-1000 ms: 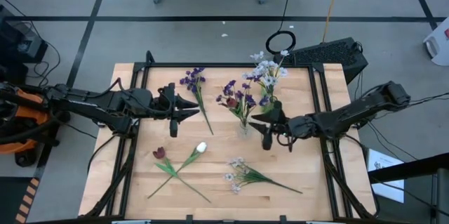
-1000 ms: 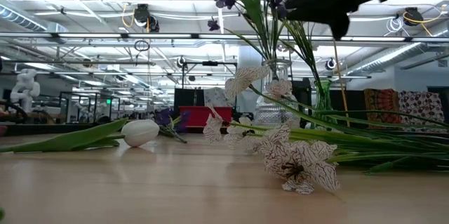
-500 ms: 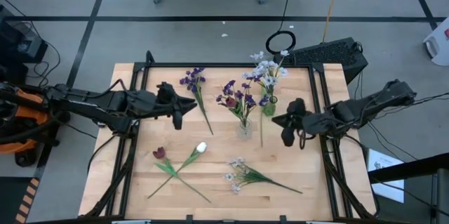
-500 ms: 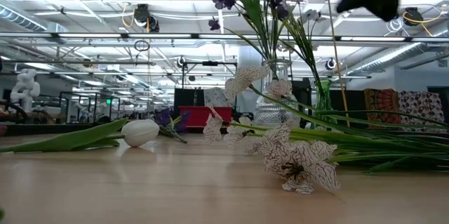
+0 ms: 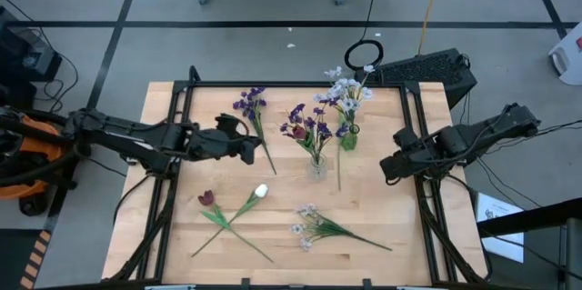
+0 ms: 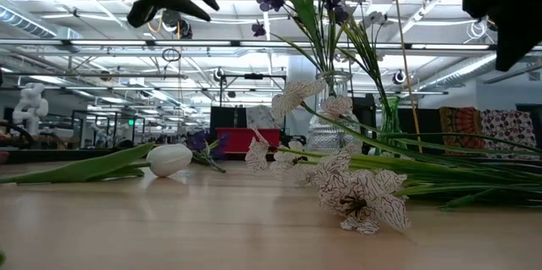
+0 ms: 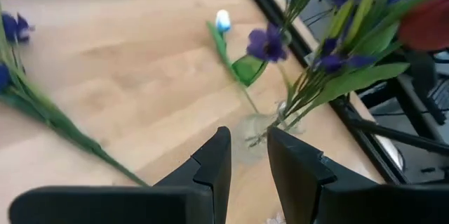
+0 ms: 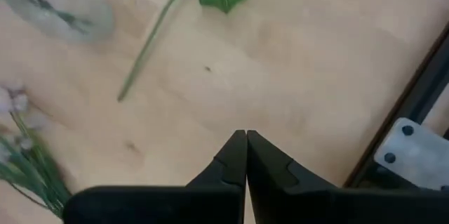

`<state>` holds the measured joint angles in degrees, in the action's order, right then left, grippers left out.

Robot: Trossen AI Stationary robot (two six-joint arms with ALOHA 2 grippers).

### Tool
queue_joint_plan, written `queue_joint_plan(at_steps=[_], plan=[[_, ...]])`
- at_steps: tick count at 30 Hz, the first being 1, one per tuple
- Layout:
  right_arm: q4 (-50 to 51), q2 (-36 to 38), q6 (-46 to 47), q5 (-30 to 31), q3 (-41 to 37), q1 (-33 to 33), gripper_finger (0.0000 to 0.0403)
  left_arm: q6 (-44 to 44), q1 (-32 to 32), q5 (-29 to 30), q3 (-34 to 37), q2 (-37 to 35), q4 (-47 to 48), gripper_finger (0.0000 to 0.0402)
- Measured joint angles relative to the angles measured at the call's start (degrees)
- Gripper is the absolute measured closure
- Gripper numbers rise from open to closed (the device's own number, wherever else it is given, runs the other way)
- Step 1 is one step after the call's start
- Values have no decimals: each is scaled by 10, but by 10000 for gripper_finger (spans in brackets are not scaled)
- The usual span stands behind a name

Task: Sort flowers into vase by color
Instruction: Put the purple flowers into the transparent vase

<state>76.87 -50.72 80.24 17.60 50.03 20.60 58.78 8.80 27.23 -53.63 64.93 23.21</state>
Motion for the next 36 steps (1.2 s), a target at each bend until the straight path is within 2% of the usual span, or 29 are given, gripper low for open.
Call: queue_joint_plan(at_steps=[6,15,21,29,32,36], plan=[[-3,6,-48,-2,-23,0,402,56,29,-9,-28,52,0,302],[-3,21,-123,1,-25,0,403,85,61,62,-102,118,12,302],[-3,28,-146,5,-25,0,403,132,62,76,-161,145,141,302],[-4,27,-152,33,-25,0,403,225,3,73,-172,146,281,302],[-4,27,-137,48,-25,0,403,196,-35,69,-172,152,276,302],[-4,27,-98,49,-25,0,403,113,-74,78,-172,168,253,302]])
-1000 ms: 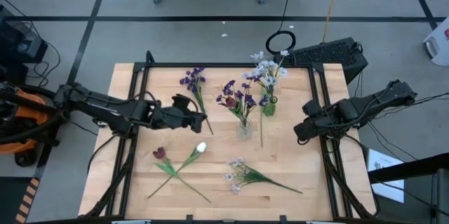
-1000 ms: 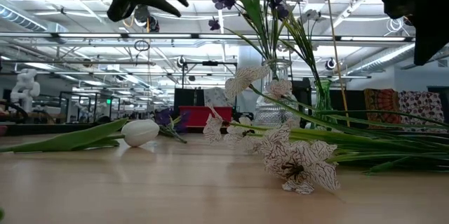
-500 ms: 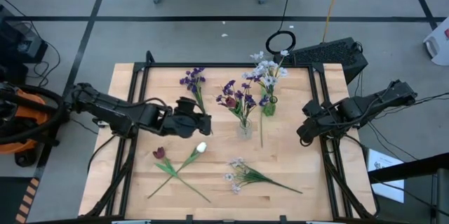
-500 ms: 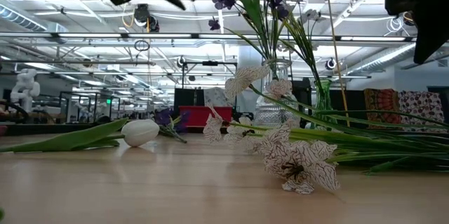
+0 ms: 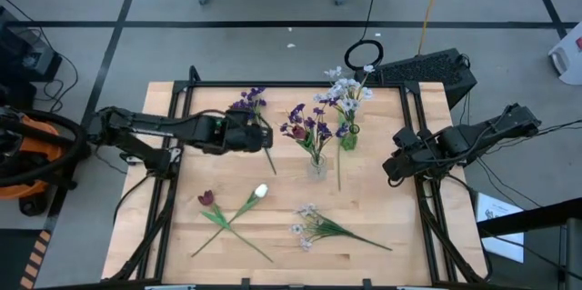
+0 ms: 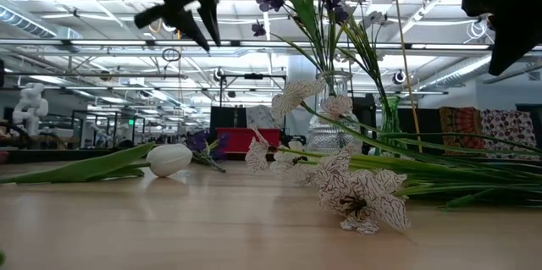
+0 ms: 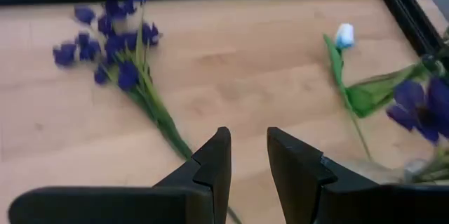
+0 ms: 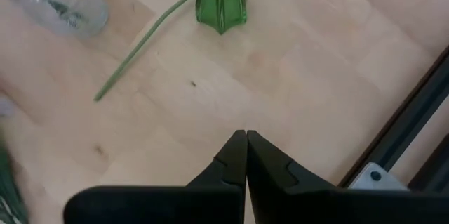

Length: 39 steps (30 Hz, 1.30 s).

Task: Sort flowers into vase by color
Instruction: Put the purple flowers into the transparent vase

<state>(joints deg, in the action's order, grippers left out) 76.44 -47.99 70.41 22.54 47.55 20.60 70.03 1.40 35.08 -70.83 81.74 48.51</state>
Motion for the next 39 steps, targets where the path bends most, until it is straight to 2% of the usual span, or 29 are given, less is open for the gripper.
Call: queue_joint_plan(at_steps=[2,5,12,15,25,33,36,39], plan=[[-1,0,19,0,0,0,403,-17,-32,-11,0,13,0,300],[-10,0,42,0,0,0,403,-44,-85,-60,0,40,11,289],[-33,-1,84,1,0,0,403,-90,-194,-230,0,130,16,237],[-36,-4,103,1,0,0,403,-94,-223,-272,0,170,16,226],[-56,-31,115,4,0,0,403,-110,-267,-292,0,236,-5,223],[-68,-49,106,0,0,0,403,-150,-269,-312,0,289,-21,226],[-71,-53,97,-1,0,0,403,-167,-270,-327,-3,299,-15,246],[-73,-54,87,-1,0,0,403,-185,-270,-330,-3,302,8,292]])
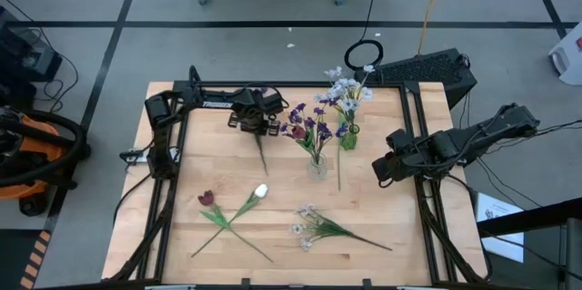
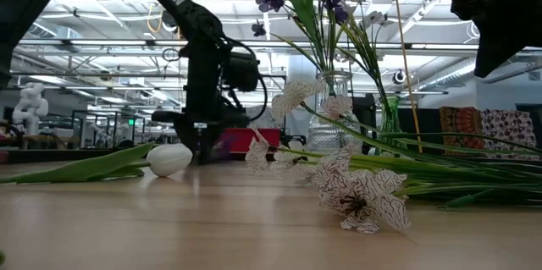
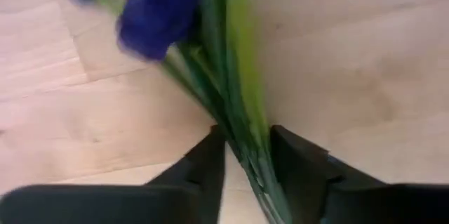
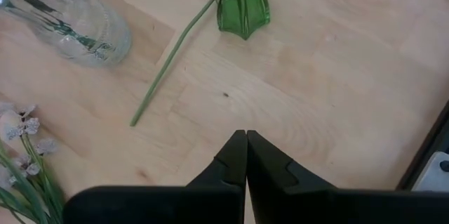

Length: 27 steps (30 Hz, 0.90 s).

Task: Sort flowers into vase by color
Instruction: Put the purple flowers into the transparent vase

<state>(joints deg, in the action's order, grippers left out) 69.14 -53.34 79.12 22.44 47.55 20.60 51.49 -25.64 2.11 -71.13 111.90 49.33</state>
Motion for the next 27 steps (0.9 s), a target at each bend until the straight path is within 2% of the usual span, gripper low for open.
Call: queue_joint_plan(at_steps=[4,5,8,11,18,24,27], plan=[[-1,0,-10,0,0,0,403,-46,-8,-1,4,-11,55,376],[-1,0,-15,1,0,0,403,-55,-10,1,5,-17,73,385],[-1,0,-20,3,0,0,403,-59,-10,26,6,-45,117,386],[-2,0,-20,15,0,0,403,-59,1,55,6,-102,130,386],[-7,0,-33,34,0,0,403,-89,25,117,33,-293,-5,386],[-9,0,-41,35,0,0,403,-89,30,170,160,-470,-145,386],[-9,0,-53,36,0,0,403,-100,51,162,256,-551,-303,386]])
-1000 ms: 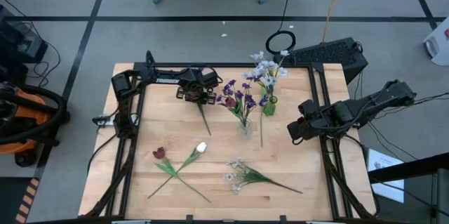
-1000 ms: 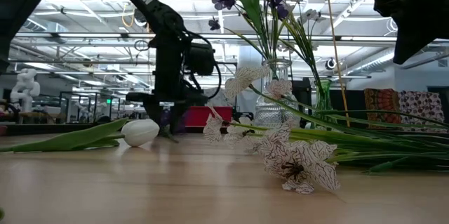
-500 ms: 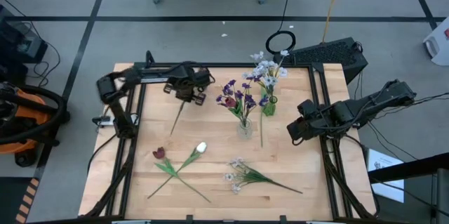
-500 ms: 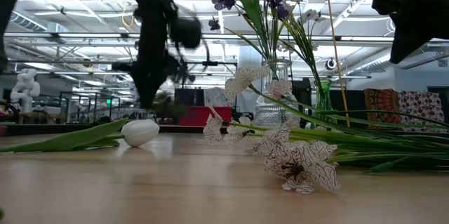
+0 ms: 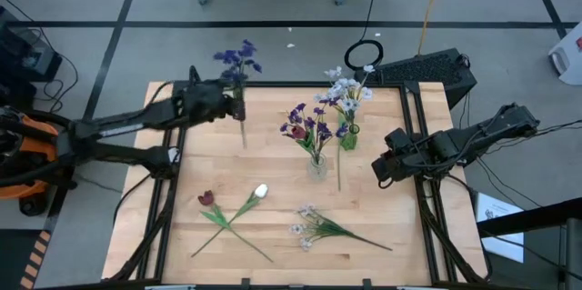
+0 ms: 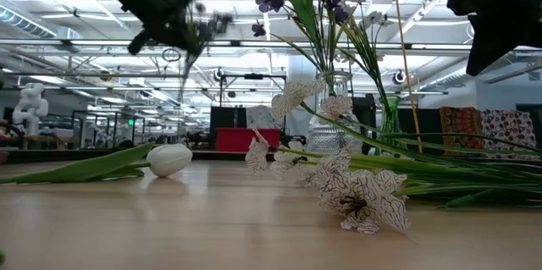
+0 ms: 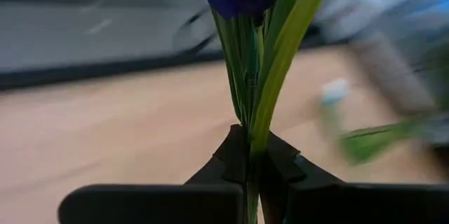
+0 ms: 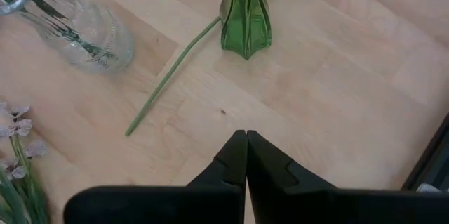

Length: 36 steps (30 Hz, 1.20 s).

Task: Sort flowers into vase by color
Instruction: Put the purple flowers into the transparent vase

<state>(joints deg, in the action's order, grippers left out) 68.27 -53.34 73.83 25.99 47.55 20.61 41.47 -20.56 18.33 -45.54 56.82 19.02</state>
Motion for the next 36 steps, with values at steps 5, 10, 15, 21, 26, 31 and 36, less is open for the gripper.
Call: queue_joint_plan(at_steps=[5,10,15,21,26,31,36], plan=[[-4,0,-15,15,0,0,403,-110,77,-60,148,-55,-408,386],[-7,0,-26,24,0,0,403,-234,188,-70,174,-34,-544,386],[-9,0,-32,26,0,0,403,-307,271,-76,151,-23,-547,387],[-9,0,-47,36,0,0,403,-407,321,-76,138,-11,-578,387],[-12,0,-46,41,0,0,403,-413,326,-73,112,57,-635,387],[-23,0,-58,40,0,0,403,-439,326,-73,62,159,-656,387],[-36,0,-66,40,0,0,403,-452,314,-79,12,216,-682,387]])
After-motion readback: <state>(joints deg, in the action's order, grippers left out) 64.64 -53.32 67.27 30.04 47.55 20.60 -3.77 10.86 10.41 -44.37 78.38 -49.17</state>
